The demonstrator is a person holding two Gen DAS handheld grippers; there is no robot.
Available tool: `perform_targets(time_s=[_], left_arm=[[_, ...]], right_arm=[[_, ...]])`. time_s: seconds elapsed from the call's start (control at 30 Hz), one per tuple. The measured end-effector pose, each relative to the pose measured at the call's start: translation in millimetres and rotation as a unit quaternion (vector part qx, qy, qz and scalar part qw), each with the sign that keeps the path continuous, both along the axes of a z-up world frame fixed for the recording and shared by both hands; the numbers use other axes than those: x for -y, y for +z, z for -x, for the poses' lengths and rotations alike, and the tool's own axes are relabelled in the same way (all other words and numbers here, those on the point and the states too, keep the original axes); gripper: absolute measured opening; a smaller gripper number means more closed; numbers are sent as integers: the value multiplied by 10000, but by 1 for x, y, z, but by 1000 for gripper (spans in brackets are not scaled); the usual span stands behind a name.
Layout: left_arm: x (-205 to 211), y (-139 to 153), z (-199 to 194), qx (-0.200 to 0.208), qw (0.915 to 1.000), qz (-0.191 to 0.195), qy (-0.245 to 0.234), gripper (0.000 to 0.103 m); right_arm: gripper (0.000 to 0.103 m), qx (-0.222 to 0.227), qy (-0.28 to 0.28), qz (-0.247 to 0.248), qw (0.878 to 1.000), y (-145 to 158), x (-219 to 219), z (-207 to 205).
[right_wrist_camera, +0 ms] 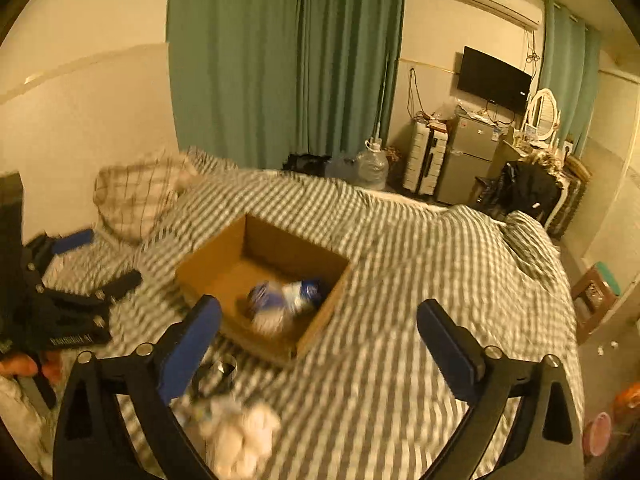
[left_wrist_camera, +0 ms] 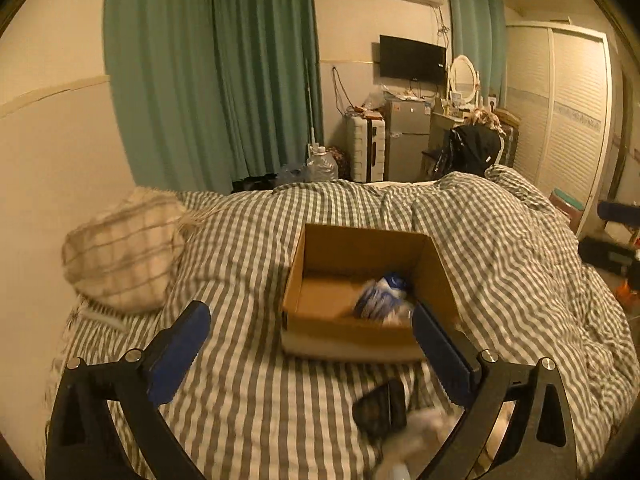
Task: Organize objects
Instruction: 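Grasp the white tape roll with the left tool while the right tool grasps the white cloth, then lower the tape roll and the cloth into the box and open both tools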
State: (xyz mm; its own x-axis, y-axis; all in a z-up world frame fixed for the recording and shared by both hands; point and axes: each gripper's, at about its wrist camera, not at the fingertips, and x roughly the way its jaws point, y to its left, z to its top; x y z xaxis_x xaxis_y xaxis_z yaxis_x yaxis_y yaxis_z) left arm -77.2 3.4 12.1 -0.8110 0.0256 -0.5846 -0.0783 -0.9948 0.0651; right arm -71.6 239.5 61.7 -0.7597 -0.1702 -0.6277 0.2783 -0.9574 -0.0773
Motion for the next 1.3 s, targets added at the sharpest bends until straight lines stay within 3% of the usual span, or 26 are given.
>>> perform_targets(time_s=[0.2,0.33,0.47,0.57,0.67,0.73,0.77,0.8,0.83,0.97,1.1,1.3], left_arm=[[-7,-52,-40,358,9993,-77,66,103],[-26,-101,-47,782,9964,307,-60,103],[-32,-120,-46,947,9944,415,-232,100],[-31,-130,-42,1129,9929,219,-320,93],[-31,-140,-38,1396,9891,6,-461,71],[-32,-148,-36,1622,9843,-192,-665,45],[-33,-150,-36,1668,9826,-301,-758,37],[-33,-150,-36,1676,9816,-377,-829,21],[-33,-148,-38,1659,9818,-386,-844,11],[-28,-136,-43,1453,9854,-490,-746,8],[-14,-108,-43,1111,9902,-639,-553,7],[0,-55,-14,526,9963,-539,-411,6]], right_arm=[[99,451,84,-259,9986,-65,18,-46],[99,901,-9,-237,9956,-114,25,-46],[98,1091,22,-239,9937,-129,32,-38],[95,1140,17,-271,9931,-134,37,-32],[77,1334,61,-303,9906,-146,41,-27],[63,1515,115,-274,9880,-154,42,-25],[48,1575,136,-266,9871,-156,43,-25],[32,1633,178,-226,9862,-158,44,-25],[27,1660,209,-173,9858,-158,43,-26],[9,1522,243,-49,9880,-147,39,-31],[7,1252,289,-42,9917,-125,37,-35],[7,769,485,-90,9958,-82,40,-28]])
